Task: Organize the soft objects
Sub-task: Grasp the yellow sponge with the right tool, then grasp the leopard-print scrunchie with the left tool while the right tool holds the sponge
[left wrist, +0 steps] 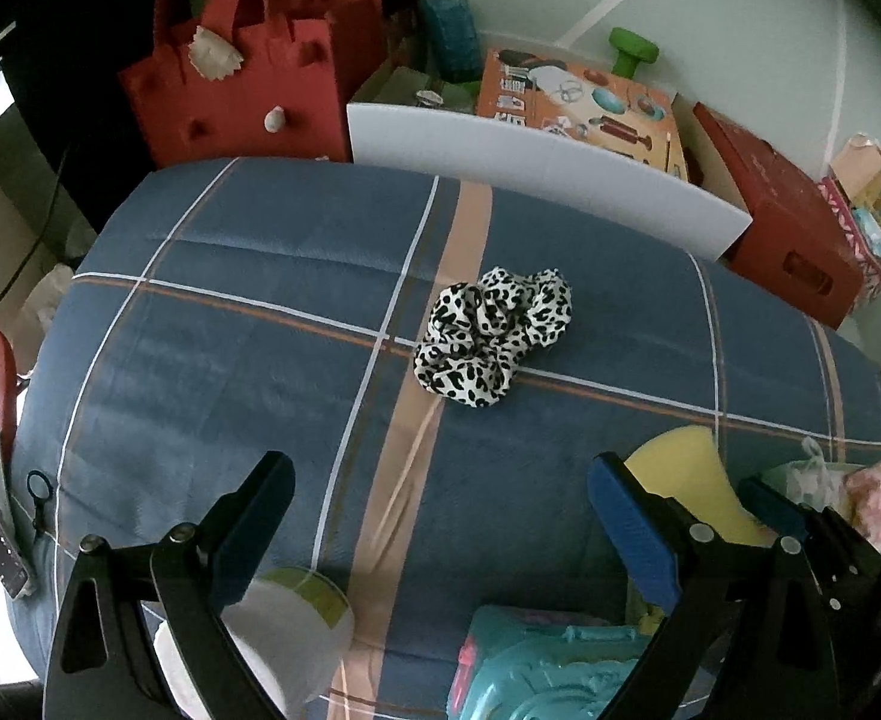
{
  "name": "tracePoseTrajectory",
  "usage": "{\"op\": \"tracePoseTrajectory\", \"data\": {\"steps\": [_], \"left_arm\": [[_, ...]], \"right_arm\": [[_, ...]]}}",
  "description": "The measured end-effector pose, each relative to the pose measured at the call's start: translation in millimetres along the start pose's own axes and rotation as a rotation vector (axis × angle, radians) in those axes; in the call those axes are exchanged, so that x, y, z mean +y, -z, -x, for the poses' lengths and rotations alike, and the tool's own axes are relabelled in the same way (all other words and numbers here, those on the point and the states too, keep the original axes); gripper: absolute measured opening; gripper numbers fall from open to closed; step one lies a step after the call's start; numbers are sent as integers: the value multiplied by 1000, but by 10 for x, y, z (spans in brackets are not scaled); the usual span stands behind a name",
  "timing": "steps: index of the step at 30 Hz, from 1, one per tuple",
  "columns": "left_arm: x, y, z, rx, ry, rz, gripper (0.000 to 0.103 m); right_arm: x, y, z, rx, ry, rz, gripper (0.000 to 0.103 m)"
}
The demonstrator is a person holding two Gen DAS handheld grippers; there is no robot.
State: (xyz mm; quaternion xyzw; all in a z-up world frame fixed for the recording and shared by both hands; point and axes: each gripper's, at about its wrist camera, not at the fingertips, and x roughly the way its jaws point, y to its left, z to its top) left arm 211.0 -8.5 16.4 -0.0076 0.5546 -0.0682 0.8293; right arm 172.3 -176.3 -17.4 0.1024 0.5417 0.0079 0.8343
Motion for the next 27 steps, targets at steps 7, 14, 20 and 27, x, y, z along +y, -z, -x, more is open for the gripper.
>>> {"op": "tracePoseTrajectory", "data": {"steps": [7,14,20,27], "left_arm": [[18,0,-43,9,-7,8,98],[36,3,-80,18,-5,14,98],[30,7,-102,22,-6,12,98],[16,20,-132,27,-7,7,98]], "right_arm": [[31,20,-87,14,-5,9,82],[34,14,-180,13,8,7,82],[46,21,-155,-5,0,16,77],[29,30,-128,-16,-27,3,67]]}}
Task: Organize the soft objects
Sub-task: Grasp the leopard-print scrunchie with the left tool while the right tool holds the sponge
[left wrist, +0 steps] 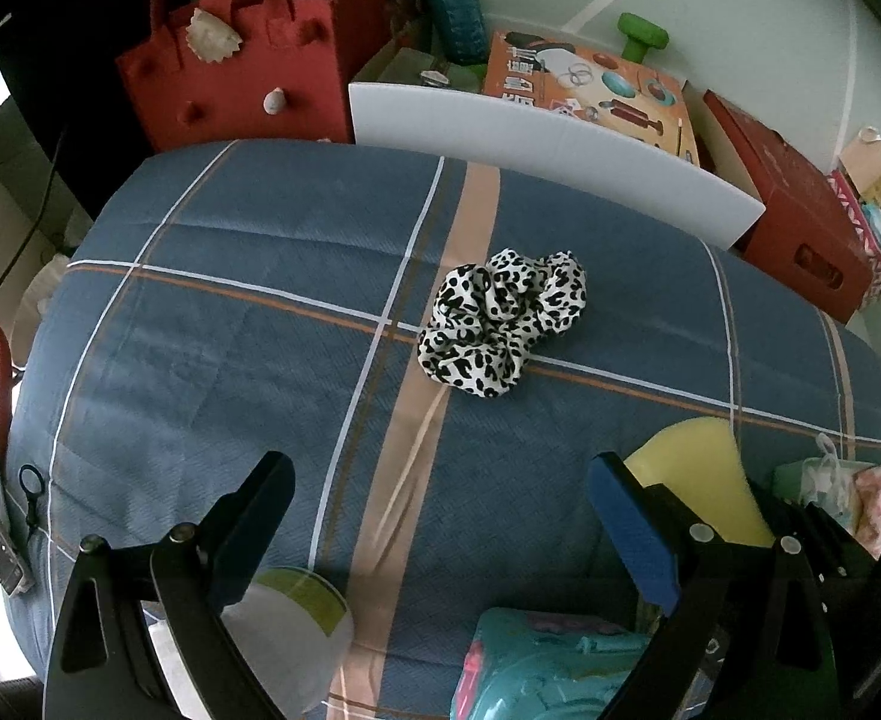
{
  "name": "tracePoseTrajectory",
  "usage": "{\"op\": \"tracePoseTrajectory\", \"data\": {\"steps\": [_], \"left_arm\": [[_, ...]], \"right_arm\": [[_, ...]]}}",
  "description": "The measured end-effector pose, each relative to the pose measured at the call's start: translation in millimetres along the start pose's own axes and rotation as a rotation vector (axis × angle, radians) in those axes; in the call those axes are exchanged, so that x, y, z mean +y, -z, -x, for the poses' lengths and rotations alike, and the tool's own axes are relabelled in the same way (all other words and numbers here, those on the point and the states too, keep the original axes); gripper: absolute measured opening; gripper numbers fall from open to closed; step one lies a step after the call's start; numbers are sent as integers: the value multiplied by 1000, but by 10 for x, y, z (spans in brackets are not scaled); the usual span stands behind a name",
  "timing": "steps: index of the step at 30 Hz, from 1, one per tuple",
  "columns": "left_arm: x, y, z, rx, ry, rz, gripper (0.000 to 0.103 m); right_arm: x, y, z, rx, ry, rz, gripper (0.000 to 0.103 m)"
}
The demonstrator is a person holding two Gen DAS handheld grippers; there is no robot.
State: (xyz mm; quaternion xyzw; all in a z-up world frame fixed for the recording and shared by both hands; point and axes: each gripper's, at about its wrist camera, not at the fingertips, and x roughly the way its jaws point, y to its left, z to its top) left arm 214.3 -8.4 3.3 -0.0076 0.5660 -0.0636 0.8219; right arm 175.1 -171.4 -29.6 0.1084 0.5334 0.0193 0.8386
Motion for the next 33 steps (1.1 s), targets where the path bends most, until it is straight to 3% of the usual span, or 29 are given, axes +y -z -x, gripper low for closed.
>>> {"op": "tracePoseTrajectory", "data": {"steps": [9,19,21,24,30,32,33], "left_arm": [[-4,-2,-74,10,-13,-4,98],[13,-81,-19,-15,23,29,98],[-8,-126,-56,3,14,17,98],[-48,-222,-142,46,72,6,98],[-101,-415,-381,113,51,-1,97],[-104,-441,-533,163,51,10,91],[-111,-438,-606,188,37,9,84]], "right_arm": [[-88,-57,120,-51,-21,-43,66],[-339,-131,401,-125,-43,-113,66],[-405,-159,463,-141,-41,-129,66],[-512,-186,587,-176,-29,-151,66],[-725,-184,839,-237,-9,-200,66],[-767,-183,900,-250,-10,-211,66],[-786,-182,926,-255,-10,-215,66]]}}
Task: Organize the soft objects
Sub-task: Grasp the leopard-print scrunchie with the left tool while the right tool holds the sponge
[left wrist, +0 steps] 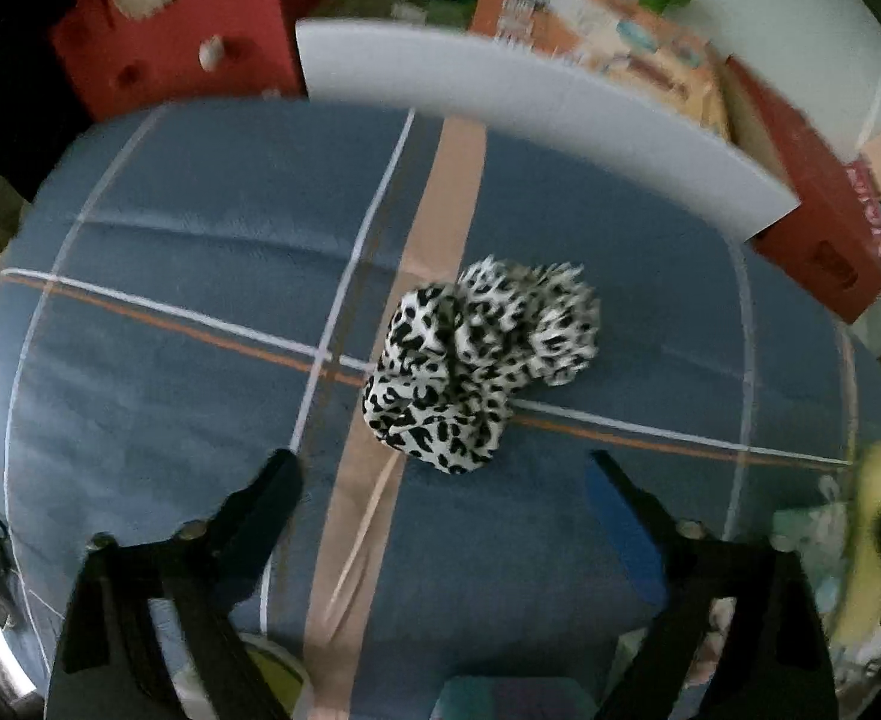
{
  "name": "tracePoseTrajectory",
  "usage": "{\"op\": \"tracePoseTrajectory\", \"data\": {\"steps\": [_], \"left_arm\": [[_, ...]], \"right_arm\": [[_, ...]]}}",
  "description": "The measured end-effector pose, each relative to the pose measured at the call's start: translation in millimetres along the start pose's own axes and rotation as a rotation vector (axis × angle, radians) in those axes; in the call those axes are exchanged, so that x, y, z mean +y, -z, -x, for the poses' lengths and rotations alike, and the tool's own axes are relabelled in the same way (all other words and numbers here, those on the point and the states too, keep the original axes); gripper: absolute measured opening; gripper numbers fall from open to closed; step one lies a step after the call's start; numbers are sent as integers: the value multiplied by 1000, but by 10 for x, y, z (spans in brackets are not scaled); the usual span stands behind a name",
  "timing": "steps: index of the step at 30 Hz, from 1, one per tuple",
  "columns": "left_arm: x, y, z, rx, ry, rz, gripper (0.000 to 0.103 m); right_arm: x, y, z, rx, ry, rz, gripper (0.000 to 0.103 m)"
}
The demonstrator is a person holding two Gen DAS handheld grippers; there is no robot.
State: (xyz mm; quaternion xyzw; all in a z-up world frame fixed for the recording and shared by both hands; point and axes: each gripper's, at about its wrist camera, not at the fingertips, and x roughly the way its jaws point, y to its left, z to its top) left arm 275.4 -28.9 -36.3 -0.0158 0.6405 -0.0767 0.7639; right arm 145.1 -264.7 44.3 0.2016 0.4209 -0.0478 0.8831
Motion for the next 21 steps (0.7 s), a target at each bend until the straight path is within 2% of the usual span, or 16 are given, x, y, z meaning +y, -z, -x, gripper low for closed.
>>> {"op": "tracePoseTrajectory", "data": {"steps": [4,10,14,15,18,21], "left_arm": [[-22,-43,-160,25,-19,0,76],[-24,-152,-193,42,-35,-20,75],[-2,-195,-248,37,-49,-14,68],[-8,-209,-249,33,-48,-18,65],[-114,-221,-226,23,-36,-49,46],[-155,-214,-228,20,-39,-72,35]], "right_arm": [[-39,-1,28,-4,2,-7,66],[-38,12,-8,7,-3,-6,66],[-39,16,-15,8,-3,-5,66],[-40,17,-19,10,-2,-5,66],[-49,28,-48,24,1,-6,66],[-44,37,-49,30,-2,-4,66]]}}
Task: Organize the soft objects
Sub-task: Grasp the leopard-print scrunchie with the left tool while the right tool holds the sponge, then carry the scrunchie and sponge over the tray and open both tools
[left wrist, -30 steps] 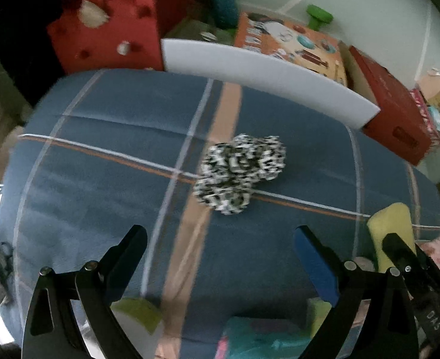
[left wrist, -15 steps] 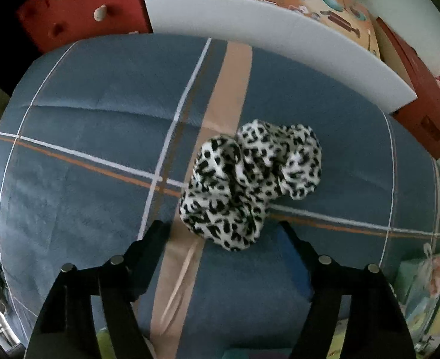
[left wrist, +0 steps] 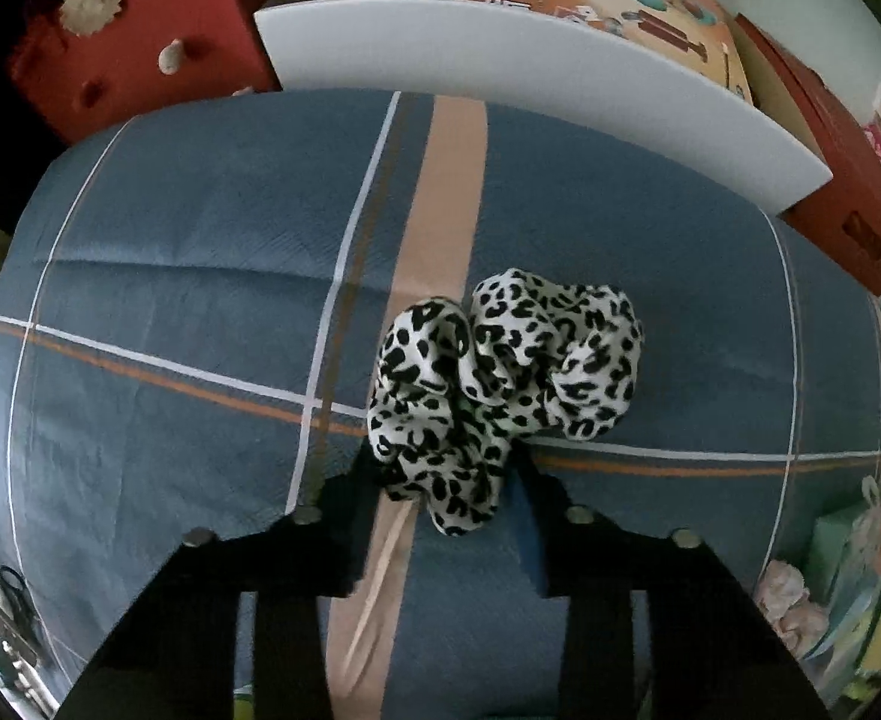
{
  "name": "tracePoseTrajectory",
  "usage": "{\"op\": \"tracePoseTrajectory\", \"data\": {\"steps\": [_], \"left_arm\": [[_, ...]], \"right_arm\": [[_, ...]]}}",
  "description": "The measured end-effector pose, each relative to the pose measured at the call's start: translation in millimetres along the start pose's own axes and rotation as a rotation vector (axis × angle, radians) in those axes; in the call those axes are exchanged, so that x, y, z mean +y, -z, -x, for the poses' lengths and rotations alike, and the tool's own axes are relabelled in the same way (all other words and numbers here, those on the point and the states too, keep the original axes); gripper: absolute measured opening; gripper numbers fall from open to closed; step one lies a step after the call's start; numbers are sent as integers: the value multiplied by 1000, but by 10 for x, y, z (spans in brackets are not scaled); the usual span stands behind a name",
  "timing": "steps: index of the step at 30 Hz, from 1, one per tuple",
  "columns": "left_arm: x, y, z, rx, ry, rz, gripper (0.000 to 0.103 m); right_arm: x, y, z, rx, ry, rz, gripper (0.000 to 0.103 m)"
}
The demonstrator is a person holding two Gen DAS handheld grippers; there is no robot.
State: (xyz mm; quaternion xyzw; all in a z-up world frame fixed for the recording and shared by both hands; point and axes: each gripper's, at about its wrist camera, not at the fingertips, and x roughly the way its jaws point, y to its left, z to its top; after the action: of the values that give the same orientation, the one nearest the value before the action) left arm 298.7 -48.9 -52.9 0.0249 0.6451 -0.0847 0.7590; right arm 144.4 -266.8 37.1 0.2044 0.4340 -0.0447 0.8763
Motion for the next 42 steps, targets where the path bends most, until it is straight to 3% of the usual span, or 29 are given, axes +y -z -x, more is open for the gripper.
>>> {"op": "tracePoseTrajectory", "data": {"steps": [4,11,18,28,37,42], "left_arm": [[9,66,37,-6,23,20,27],[92,274,276,-52,71,56,25],[199,575,761,-167,144,89,25],[-127,1298,1183,-327,272,89,25],[-575,1763,1407,-381,309,-43,25],[-801,1880,1393,-371,317,-103,25]], "right_arm": [[17,19,33,7,1,4,66],[101,81,121,26,11,35,66],[138,118,332,14,24,55,66],[42,278,753,-28,2,9,66],[-159,500,997,-43,57,-33,66],[-328,664,1160,-58,112,-65,66]]}}
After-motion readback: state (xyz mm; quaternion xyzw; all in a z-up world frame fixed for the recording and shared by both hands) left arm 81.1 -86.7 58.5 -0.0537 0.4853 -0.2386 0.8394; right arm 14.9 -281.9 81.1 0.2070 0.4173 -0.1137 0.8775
